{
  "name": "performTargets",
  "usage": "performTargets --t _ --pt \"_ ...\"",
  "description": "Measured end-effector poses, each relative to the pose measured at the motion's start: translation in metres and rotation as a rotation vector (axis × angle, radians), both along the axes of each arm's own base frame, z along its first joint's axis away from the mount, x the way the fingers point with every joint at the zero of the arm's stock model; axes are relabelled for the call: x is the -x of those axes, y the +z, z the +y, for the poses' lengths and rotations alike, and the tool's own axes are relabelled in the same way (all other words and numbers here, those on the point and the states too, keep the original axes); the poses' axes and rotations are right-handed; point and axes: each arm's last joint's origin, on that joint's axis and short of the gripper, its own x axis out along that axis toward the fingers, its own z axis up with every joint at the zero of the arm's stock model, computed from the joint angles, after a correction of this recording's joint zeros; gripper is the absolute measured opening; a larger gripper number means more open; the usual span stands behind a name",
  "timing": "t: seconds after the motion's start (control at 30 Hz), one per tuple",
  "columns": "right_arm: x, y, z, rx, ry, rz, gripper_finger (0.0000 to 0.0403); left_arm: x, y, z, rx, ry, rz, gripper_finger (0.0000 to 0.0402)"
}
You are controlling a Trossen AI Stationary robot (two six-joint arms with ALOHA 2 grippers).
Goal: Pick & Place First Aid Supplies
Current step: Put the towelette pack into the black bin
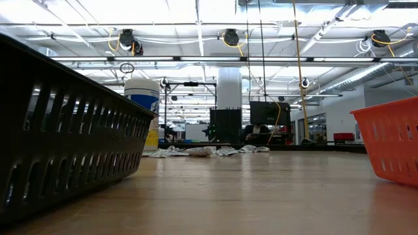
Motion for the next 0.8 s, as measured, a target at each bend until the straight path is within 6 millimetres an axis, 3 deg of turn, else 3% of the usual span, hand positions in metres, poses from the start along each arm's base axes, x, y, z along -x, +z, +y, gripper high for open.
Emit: performTargets --t 0.4,0.63,0.8 --pt "-0.02 0.022 -0.04 0.007 0.403 -0.276 0.0219 0.0 0.0 0.0 0.009 -0.013 -0.001 0.0141" --pt "-0.047 0.028 -0.082 0.125 0.636 -0.438 0.0215 0.0 0.0 0.0 0.048 -0.004 -0.012 0.0141" --pt "-0.064 0.027 -0.122 0.239 0.735 -0.457 0.0212 0.0 0.0 0.0 0.057 -0.002 -0.014 0.014"
